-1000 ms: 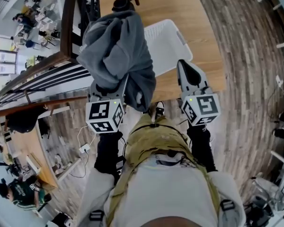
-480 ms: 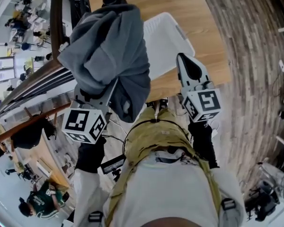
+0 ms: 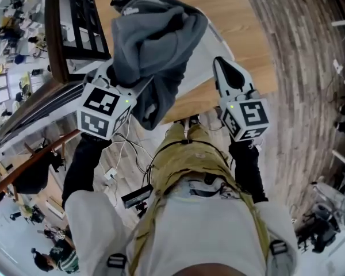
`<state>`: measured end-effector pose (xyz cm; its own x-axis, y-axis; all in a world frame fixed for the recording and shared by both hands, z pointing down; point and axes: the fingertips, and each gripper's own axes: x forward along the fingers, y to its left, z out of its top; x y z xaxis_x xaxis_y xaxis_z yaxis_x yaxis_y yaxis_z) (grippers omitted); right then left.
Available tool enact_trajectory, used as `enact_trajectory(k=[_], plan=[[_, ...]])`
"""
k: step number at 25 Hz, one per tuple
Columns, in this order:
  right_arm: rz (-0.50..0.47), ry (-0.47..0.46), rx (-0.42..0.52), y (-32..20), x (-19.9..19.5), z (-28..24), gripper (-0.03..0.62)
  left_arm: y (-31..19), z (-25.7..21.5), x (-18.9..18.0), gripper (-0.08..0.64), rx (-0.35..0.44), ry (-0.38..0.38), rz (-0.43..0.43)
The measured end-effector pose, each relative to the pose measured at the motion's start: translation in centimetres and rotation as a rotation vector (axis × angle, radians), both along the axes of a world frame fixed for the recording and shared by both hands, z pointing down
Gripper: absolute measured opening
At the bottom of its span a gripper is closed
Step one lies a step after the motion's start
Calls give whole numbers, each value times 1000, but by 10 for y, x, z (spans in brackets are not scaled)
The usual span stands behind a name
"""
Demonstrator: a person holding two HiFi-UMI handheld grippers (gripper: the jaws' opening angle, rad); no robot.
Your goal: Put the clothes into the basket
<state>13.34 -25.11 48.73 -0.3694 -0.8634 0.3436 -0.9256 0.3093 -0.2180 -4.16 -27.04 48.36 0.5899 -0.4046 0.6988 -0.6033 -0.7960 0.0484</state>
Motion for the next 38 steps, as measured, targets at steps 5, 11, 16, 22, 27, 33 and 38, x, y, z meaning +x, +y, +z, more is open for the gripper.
enact_trajectory(k=[5, 11, 16, 22, 27, 33, 38], plan=[[20, 4, -24, 0, 8, 10, 21, -16, 38, 23, 285, -53, -128, 169], [53, 1, -51, 8, 17, 23, 21, -21, 80, 47, 290, -122, -257, 300], [86, 5, -67, 15, 25, 27, 21, -16, 143, 59, 291, -153, -375, 406], [116, 6, -92, 23, 35, 35, 21, -8, 191, 72, 291, -221, -429, 478], [106, 9, -100, 22, 34, 39, 21, -12, 223, 77, 295, -256, -452, 479], [85, 15, -100, 21, 30, 37, 21, -8, 245, 81, 304, -294, -468, 470], [78, 14, -102, 21, 29, 41, 21, -6, 254, 82, 354, -312, -468, 453]])
